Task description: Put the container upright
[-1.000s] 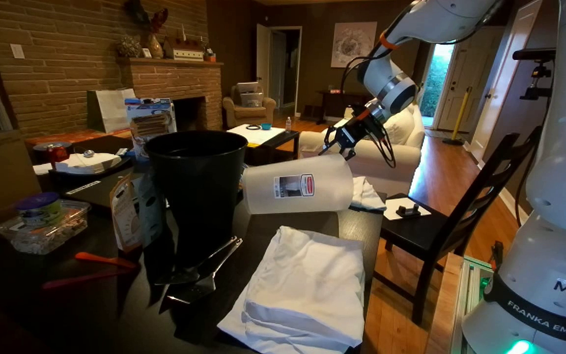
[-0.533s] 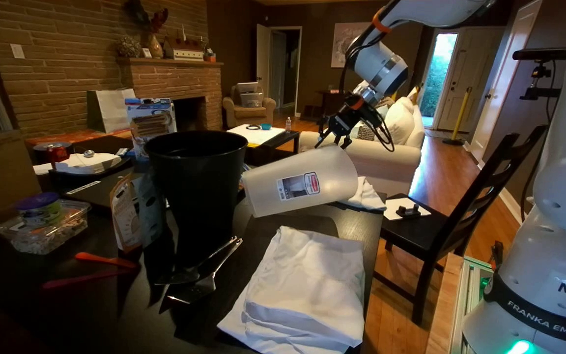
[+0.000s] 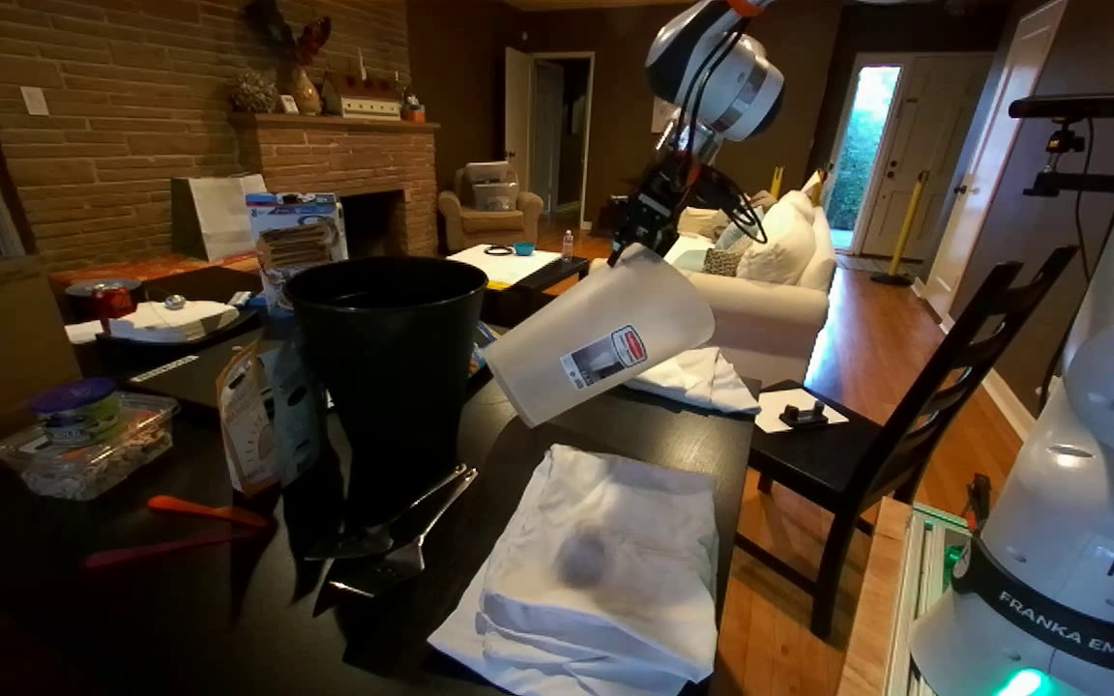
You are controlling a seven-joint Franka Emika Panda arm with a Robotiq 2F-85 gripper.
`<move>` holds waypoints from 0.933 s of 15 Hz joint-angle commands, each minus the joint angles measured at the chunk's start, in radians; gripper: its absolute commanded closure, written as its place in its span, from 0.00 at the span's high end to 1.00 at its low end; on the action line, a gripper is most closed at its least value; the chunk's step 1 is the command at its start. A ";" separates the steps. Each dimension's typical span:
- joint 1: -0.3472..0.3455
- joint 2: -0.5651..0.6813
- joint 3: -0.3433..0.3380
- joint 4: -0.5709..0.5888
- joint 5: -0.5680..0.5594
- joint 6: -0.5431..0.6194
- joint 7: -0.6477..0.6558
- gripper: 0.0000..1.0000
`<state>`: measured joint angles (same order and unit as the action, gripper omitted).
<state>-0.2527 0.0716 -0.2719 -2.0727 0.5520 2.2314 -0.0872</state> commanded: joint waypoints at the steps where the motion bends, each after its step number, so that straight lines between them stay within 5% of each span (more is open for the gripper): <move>1: 0.017 -0.042 0.024 -0.022 -0.174 0.078 0.009 0.04; 14: 0.066 -0.167 0.093 -0.183 -0.700 0.263 -0.060 0.04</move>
<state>-0.1916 -0.0427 -0.1857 -2.1673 -0.0364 2.4416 -0.1182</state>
